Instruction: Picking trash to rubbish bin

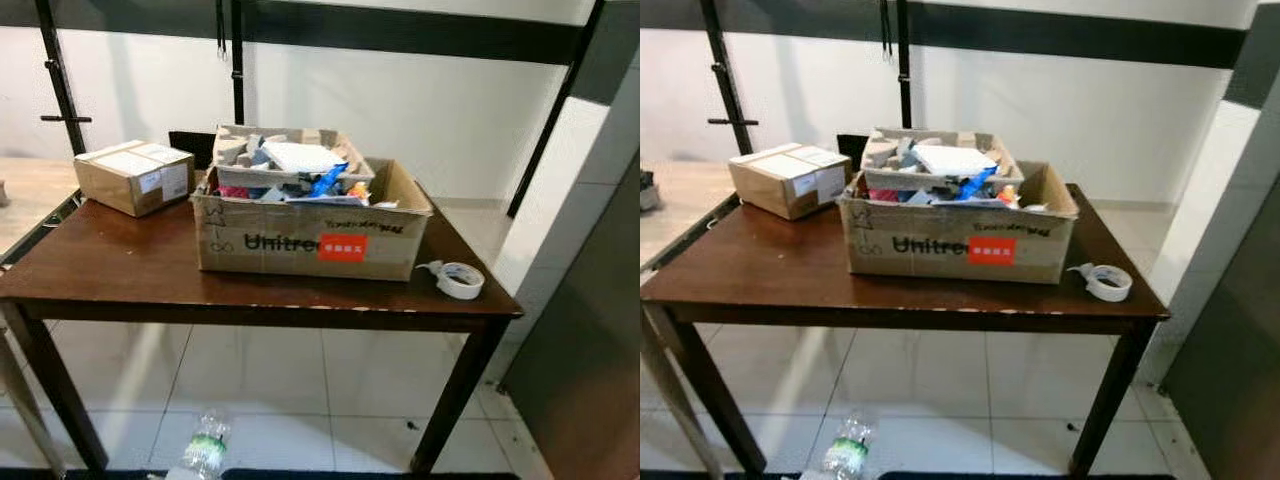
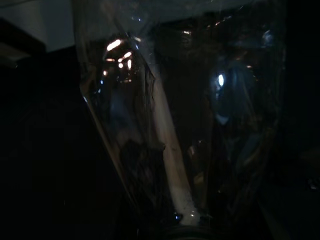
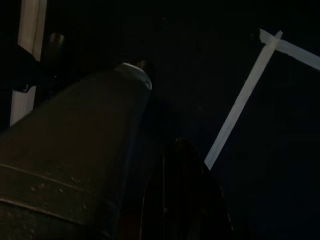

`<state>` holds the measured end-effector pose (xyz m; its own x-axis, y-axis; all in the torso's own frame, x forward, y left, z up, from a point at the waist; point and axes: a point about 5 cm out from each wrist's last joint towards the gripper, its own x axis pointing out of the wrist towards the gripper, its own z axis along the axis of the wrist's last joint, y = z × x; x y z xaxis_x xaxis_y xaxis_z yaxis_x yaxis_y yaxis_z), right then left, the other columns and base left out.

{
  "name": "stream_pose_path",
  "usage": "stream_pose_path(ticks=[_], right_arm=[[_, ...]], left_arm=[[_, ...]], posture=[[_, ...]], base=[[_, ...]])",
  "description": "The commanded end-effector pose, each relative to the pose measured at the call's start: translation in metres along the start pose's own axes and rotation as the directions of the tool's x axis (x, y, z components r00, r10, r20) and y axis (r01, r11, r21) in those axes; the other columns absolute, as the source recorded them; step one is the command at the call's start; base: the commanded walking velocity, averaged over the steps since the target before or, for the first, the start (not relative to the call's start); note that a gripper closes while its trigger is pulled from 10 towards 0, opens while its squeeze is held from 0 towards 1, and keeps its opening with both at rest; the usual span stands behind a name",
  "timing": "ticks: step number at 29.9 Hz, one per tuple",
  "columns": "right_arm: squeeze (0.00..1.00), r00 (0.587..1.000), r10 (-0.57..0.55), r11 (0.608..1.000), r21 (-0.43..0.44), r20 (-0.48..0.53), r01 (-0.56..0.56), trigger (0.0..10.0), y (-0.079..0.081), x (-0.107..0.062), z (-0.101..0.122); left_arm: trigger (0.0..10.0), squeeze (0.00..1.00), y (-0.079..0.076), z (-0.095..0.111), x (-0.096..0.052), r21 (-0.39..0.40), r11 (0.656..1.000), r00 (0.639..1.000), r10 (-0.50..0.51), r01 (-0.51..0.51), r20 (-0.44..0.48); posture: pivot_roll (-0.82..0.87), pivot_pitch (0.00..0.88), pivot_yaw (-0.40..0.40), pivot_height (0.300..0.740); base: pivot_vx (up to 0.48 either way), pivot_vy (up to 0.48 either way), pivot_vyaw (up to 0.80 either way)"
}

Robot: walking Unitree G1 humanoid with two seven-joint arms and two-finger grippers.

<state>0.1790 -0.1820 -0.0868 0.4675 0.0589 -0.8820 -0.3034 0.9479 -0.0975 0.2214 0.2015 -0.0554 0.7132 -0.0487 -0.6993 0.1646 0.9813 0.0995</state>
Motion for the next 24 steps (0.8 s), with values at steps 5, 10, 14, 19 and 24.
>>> stream_pose_path(ticks=[5, 10, 14, 19, 24], right_arm=[[0.0, 1.0, -0.004, 1.0, 0.007, -0.016, 0.004, 10.0, -0.002, -0.001, -0.006], [0.0, 0.999, -0.037, 0.999, 0.022, -0.015, 0.037, 10.0, -0.005, -0.001, -0.008], [0.0, 0.997, -0.081, 0.996, 0.041, -0.001, 0.081, 10.0, -0.009, -0.002, -0.007], [0.0, 0.986, -0.16, 0.984, 0.087, 0.046, 0.156, 10.0, -0.017, -0.003, 0.0], [0.0, 0.975, -0.205, 0.976, 0.09, 0.09, 0.197, 10.0, -0.022, -0.004, 0.006]], left_arm=[[10.0, 0.0, 0.001, -0.008, -0.002, 0.019, 1.0, 1.0, 0.002, -0.001, -0.029], [10.0, 0.0, -0.003, -0.012, -0.002, 0.041, 0.999, 0.999, -0.001, 0.002, -0.045], [10.0, 0.0, -0.005, -0.015, -0.003, 0.043, 0.999, 0.998, 0.004, -0.002, -0.055], [10.0, 0.0, -0.006, -0.016, -0.002, 0.005, 1.0, 0.998, 0.012, -0.012, -0.067], [10.0, 0.0, -0.009, -0.017, -0.002, 0.004, 1.0, 0.997, 0.023, -0.022, -0.076]], posture=[[-0.04, 0.091, -0.033, 0.74], [-0.04, 0.093, -0.032, 0.74], [-0.04, 0.09, -0.026, 0.74], [-0.05, 0.088, -0.03, 0.74], [-0.05, 0.086, -0.033, 0.74]], base=[[0.0, 0.0, 0.0], [0.0, 0.0, 0.0], [0.0, 0.0, 0.0], [0.0, 0.0, 0.0], [0.0, 0.0, 0.0]])
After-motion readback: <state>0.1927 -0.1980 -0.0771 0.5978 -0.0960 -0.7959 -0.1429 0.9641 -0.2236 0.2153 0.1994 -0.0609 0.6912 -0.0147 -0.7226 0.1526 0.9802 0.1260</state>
